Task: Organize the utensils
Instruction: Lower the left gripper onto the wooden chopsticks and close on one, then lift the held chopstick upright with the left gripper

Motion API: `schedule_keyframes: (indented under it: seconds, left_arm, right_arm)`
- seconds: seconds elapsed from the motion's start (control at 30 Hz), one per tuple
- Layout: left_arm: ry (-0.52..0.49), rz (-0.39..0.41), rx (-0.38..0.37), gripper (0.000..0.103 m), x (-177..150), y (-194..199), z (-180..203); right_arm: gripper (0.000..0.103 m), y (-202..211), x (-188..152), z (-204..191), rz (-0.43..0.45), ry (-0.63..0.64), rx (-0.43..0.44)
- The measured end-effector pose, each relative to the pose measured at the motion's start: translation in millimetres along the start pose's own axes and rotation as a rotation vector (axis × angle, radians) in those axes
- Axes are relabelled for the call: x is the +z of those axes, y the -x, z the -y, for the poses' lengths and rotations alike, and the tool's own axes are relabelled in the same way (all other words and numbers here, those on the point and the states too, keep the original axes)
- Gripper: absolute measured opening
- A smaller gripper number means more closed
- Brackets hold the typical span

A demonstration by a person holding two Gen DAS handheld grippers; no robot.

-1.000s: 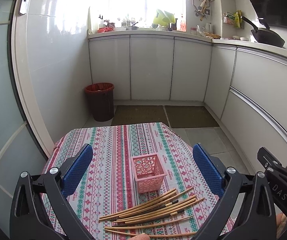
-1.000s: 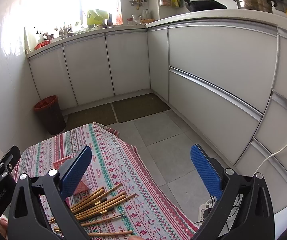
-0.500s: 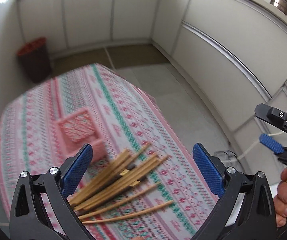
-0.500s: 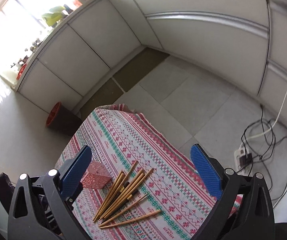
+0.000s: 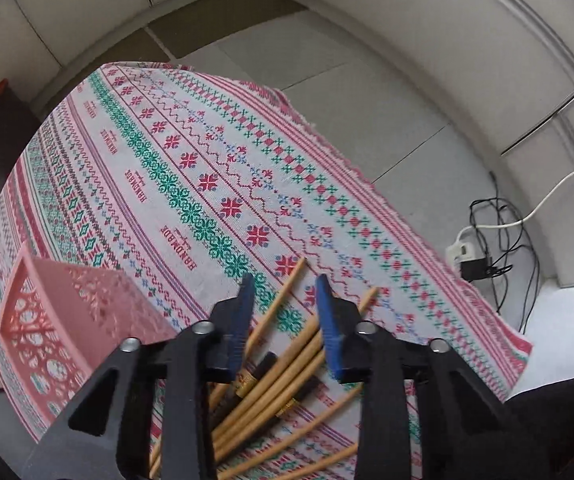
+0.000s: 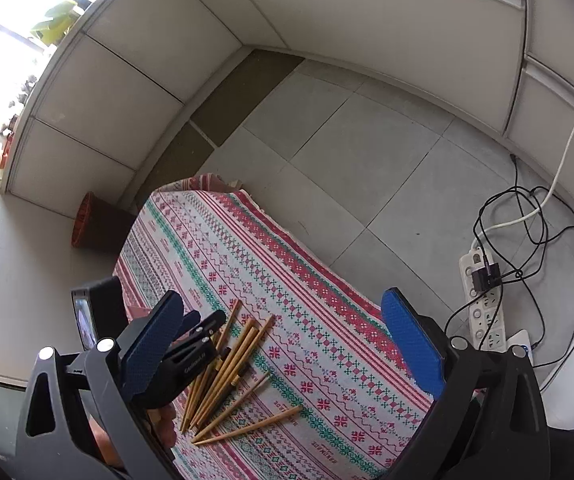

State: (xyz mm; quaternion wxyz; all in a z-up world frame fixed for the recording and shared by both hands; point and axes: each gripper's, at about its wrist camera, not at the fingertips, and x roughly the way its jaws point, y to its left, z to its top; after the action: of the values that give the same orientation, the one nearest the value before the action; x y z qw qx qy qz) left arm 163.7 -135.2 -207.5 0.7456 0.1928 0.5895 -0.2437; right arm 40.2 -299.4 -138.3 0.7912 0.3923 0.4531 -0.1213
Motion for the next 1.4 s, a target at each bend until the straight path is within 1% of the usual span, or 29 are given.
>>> schedule_keyframes:
  seconds: [0.1,0.17,0.27,0.3,0.33,0.4,0.43,0.5,0.57,0.6,0.67,0.77,0.87,0.93,0.97,1.0,1.03,1.07,1.1,1.13,1.17,1.23,1.37,1.4]
  left_arm:
    - [-0.021,-0.029,0.002,0.029,2.7,-12.4,-2.5]
    - [-0.031,-0.050,0.013,0.029,4.1,-19.5,-2.5]
    - [-0.051,-0.083,0.002,0.028,3.0,-34.0,-5.0]
    - [-0.058,-0.077,0.003,0.028,2.5,-35.3,-4.4]
    - [-0.067,-0.071,-0.001,0.026,2.2,-34.5,-4.5]
    - [-0.070,-0.063,-0.006,0.017,-1.2,-33.8,-2.3]
    - [-0.074,-0.057,-0.001,0.011,-3.8,-33.9,0.3]
    - [-0.077,-0.037,0.014,0.010,-9.1,-33.1,2.7]
    - [-0.058,-0.016,0.004,0.004,-15.9,-28.9,1.9]
    - [-0.040,-0.008,0.003,0.004,-21.5,-22.7,-0.6]
    - [-0.025,0.018,-0.004,0.005,-34.9,-8.7,-2.3]
    - [-0.020,0.079,0.010,0.004,-59.7,29.2,-6.4]
    - [0.036,0.164,-0.018,0.004,-84.9,70.5,-15.4]
    - [0.081,0.224,-0.039,0.004,-105.1,95.4,-20.7]
    - [0.096,0.248,-0.044,0.004,-112.0,106.9,-22.9]
    - [0.107,0.280,-0.047,0.004,-122.3,119.5,-25.1]
    - [0.117,0.305,-0.053,0.004,-129.7,128.5,-26.4]
    - [0.127,0.324,-0.059,0.004,-135.1,136.2,-29.0]
    - [0.137,0.341,-0.064,0.004,-138.0,144.9,-30.9]
    - [0.143,0.354,-0.067,0.004,-143.1,150.6,-32.8]
    - [0.143,0.362,-0.066,0.004,-146.3,154.6,-32.7]
    - [0.142,0.377,-0.066,0.004,-149.6,161.1,-33.3]
    - [0.141,0.394,-0.065,0.004,-154.1,167.8,-37.0]
    - [0.143,0.398,-0.066,0.004,-154.1,169.2,-37.8]
  right_arm:
    - [0.096,-13.6,0.1,-3.8,-0.024,0.022,-0.036]
    - [0.096,-26.3,-2.7,-4.3,-0.062,0.021,-0.042]
    - [0.096,-42.9,-8.4,-4.8,-0.123,0.026,-0.042]
    - [0.096,-46.5,-10.8,-5.5,-0.138,0.027,-0.043]
    - [0.096,-50.5,-13.2,-6.0,-0.154,0.026,-0.042]
    - [0.096,-60.0,-18.4,-5.2,-0.191,0.006,-0.034]
    - [0.096,-64.4,-20.9,-3.1,-0.207,-0.012,-0.032]
    - [0.096,-72.4,-26.0,3.8,-0.235,-0.075,-0.028]
    - [0.096,-78.0,-29.6,13.0,-0.250,-0.149,-0.024]
    - [0.096,-80.2,-30.7,17.1,-0.256,-0.175,-0.028]
    - [0.096,-83.3,-30.7,20.7,-0.263,-0.192,-0.036]
    - [0.094,-88.7,-33.4,17.5,-0.270,-0.176,-0.055]
    - [0.084,-104.5,-47.0,4.1,-0.315,-0.112,-0.077]
    - [0.072,-120.9,-62.6,-8.2,-0.369,-0.067,-0.092]
    - [0.067,-128.2,-70.8,-12.1,-0.398,-0.055,-0.094]
    - [0.057,-136.1,-78.8,-16.9,-0.429,-0.047,-0.096]
    - [0.052,-141.5,-85.2,-19.8,-0.450,-0.051,-0.094]
    - [0.051,-146.4,-90.7,-22.8,-0.463,-0.064,-0.094]
    - [0.051,-148.3,-93.9,-25.9,-0.458,-0.074,-0.100]
    - [0.051,-148.0,-95.1,-30.2,-0.433,-0.076,-0.114]
    - [0.051,-148.5,-96.5,-34.1,-0.417,-0.076,-0.115]
    - [0.051,-152.3,-101.5,-40.8,-0.416,-0.079,-0.118]
    - [0.050,-154.5,-109.8,-58.0,-0.388,-0.041,-0.146]
    - [0.044,-156.2,-111.9,-62.0,-0.386,-0.030,-0.146]
